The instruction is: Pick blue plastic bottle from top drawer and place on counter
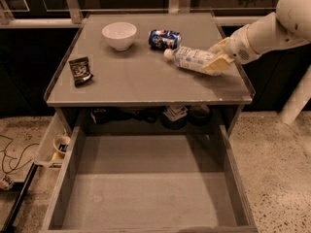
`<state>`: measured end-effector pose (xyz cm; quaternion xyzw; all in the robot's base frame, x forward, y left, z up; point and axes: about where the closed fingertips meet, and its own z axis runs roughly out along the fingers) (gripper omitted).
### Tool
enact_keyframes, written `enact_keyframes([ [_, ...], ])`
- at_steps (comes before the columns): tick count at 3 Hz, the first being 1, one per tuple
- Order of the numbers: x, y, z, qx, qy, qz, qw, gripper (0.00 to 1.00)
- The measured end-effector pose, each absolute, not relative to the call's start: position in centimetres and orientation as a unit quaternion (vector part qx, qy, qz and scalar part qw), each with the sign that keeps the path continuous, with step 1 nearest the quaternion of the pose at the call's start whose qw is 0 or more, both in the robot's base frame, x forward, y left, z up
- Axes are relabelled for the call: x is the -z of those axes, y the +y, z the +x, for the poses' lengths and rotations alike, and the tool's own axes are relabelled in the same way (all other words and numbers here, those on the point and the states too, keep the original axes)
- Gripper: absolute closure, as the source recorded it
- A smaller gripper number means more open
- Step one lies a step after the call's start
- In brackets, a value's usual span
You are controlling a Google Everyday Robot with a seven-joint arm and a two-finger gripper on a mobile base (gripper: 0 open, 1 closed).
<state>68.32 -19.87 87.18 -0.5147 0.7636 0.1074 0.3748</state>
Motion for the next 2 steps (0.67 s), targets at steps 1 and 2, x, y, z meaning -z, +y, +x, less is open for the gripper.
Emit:
enact_keyframes([
  [1, -87.18, -19.87, 68.32, -0.107, 0.764, -0.515, 0.375, 0.58],
  [2, -87.18, -19.86, 68.32, -0.107, 0.764, -0.515, 0.375, 0.34],
])
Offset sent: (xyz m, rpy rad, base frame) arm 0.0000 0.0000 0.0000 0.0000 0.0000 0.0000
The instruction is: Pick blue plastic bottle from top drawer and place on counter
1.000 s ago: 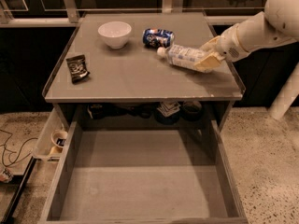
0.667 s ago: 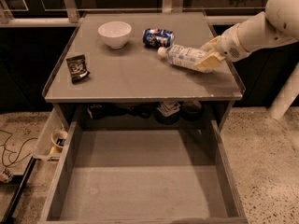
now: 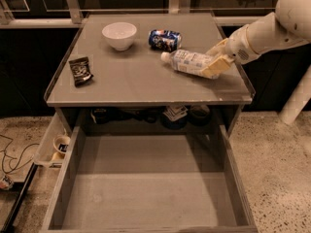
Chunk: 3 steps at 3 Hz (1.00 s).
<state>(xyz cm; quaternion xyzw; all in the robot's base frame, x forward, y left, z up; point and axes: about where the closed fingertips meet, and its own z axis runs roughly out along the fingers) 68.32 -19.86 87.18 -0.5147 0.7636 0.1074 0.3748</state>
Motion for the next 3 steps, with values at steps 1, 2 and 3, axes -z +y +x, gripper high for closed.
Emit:
enact_keyframes([
  [1, -87.18, -19.86, 68.32, -0.107, 0.764, -0.515, 0.375, 0.11],
  [2, -87.17, -19.85, 68.32, -0.107, 0.764, -0.515, 0.375, 0.00],
  [3, -87.17, -19.85, 68.32, -0.107, 0.764, -0.515, 0.375, 0.00],
])
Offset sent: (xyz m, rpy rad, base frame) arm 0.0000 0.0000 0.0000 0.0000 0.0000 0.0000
